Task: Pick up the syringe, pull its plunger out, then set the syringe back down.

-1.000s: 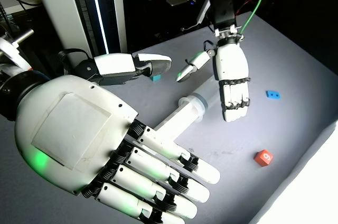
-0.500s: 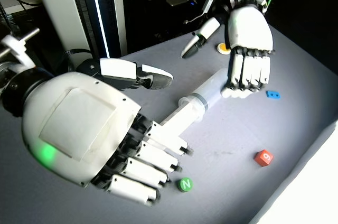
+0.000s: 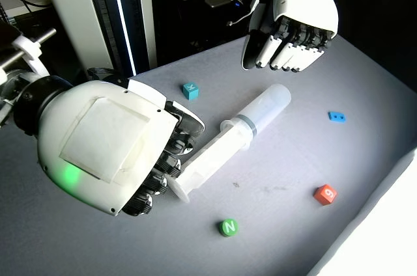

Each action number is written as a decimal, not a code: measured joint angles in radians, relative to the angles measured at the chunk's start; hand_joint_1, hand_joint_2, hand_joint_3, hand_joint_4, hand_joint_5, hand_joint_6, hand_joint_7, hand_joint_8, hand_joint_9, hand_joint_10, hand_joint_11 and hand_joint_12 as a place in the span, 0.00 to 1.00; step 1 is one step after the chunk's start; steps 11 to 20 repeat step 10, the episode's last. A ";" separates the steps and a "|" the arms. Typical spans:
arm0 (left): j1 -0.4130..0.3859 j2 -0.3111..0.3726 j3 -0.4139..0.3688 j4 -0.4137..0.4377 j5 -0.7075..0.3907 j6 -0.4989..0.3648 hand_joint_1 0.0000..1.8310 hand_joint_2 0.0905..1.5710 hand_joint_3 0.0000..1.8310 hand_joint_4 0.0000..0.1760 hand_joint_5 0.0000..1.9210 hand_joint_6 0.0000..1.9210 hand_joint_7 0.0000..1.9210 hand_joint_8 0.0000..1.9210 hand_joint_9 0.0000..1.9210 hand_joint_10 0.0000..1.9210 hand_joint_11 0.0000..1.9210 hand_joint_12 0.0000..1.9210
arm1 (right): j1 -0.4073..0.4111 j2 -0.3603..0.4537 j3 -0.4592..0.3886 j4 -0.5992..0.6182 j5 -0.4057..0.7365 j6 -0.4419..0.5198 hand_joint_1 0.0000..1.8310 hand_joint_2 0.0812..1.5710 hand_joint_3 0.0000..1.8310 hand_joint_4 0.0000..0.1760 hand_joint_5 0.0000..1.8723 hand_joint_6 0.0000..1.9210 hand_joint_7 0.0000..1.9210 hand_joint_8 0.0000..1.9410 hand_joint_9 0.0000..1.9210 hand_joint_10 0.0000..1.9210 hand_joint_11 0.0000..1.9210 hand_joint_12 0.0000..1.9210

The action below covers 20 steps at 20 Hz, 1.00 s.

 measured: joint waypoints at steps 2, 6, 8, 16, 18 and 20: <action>-0.020 0.010 0.000 0.003 0.003 0.000 0.66 0.77 0.00 0.62 0.79 1.00 0.80 1.00 0.81 1.00 0.82 1.00 | 0.000 0.000 -0.004 -0.008 0.001 0.000 0.63 0.87 0.01 0.36 0.86 1.00 0.94 1.00 1.00 1.00 1.00 1.00; -0.036 0.010 0.000 0.004 0.018 0.000 0.67 0.76 0.00 0.66 0.78 1.00 0.79 1.00 0.81 1.00 0.82 1.00 | -0.006 0.000 -0.004 -0.071 0.006 0.016 0.63 0.87 0.01 0.45 0.85 1.00 0.93 1.00 0.99 1.00 1.00 1.00; -0.039 0.010 0.000 0.002 0.028 0.000 0.67 0.77 0.00 0.71 0.78 1.00 0.79 1.00 0.81 1.00 0.83 1.00 | -0.006 0.001 -0.004 -0.074 0.006 0.017 0.61 0.88 0.01 0.52 0.86 1.00 0.93 1.00 0.99 1.00 1.00 1.00; -0.048 0.010 0.002 0.003 0.027 0.000 0.66 0.77 0.00 0.71 0.78 1.00 0.79 1.00 0.81 1.00 0.83 1.00 | -0.011 0.003 -0.004 -0.104 0.006 0.018 0.62 0.87 0.01 0.53 0.86 1.00 0.93 1.00 0.98 1.00 1.00 1.00; -0.048 0.010 0.002 0.003 0.027 0.000 0.66 0.77 0.00 0.71 0.78 1.00 0.79 1.00 0.81 1.00 0.83 1.00 | -0.011 0.003 -0.004 -0.104 0.006 0.018 0.62 0.87 0.01 0.53 0.86 1.00 0.93 1.00 0.98 1.00 1.00 1.00; -0.048 0.010 0.002 0.003 0.027 0.000 0.66 0.77 0.00 0.71 0.78 1.00 0.79 1.00 0.81 1.00 0.83 1.00 | -0.011 0.003 -0.004 -0.104 0.006 0.018 0.62 0.87 0.01 0.53 0.86 1.00 0.93 1.00 0.98 1.00 1.00 1.00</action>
